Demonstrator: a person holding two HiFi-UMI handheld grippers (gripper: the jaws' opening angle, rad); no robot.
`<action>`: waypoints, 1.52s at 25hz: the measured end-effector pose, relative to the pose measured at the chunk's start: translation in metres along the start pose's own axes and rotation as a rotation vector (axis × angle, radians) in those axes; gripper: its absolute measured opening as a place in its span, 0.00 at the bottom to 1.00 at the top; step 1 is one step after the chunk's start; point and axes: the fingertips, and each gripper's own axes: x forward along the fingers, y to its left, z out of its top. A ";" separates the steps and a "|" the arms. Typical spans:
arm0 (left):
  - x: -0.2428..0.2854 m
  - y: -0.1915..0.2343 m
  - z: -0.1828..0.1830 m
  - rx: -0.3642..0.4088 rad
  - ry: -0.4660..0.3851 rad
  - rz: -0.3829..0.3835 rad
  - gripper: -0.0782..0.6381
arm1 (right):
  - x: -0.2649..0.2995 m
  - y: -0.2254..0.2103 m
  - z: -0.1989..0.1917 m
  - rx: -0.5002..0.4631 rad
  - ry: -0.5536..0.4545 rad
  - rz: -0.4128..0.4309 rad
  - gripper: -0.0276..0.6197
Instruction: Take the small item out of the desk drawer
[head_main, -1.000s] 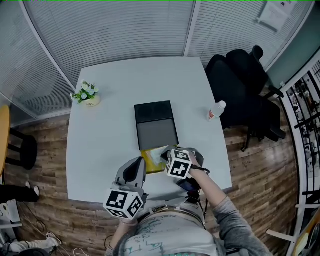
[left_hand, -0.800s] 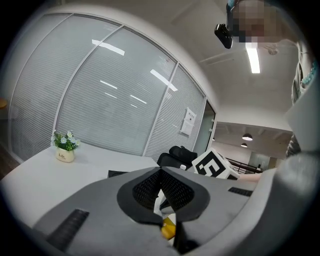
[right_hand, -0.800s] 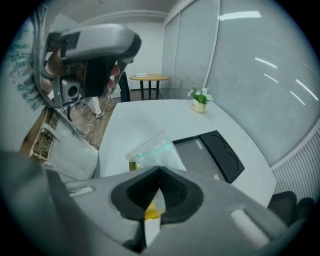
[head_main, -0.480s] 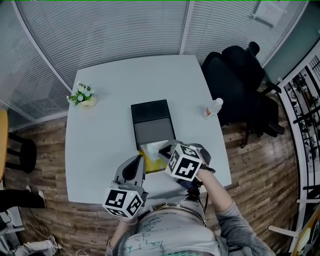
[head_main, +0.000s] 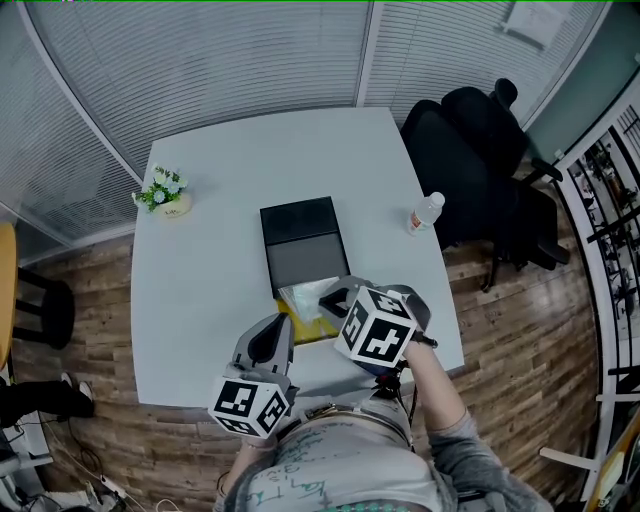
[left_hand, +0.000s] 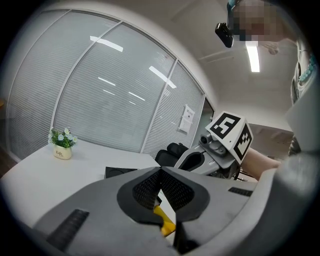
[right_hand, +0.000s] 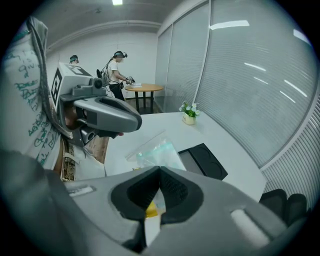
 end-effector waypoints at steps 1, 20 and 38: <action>0.000 -0.001 -0.001 0.001 0.003 -0.003 0.10 | 0.000 0.000 0.000 -0.002 0.002 -0.001 0.05; 0.000 -0.012 -0.006 0.026 0.019 -0.006 0.10 | -0.009 0.004 -0.002 0.014 -0.007 -0.015 0.05; 0.008 -0.031 -0.008 0.046 0.040 -0.049 0.10 | -0.023 -0.007 -0.019 0.050 -0.005 -0.048 0.05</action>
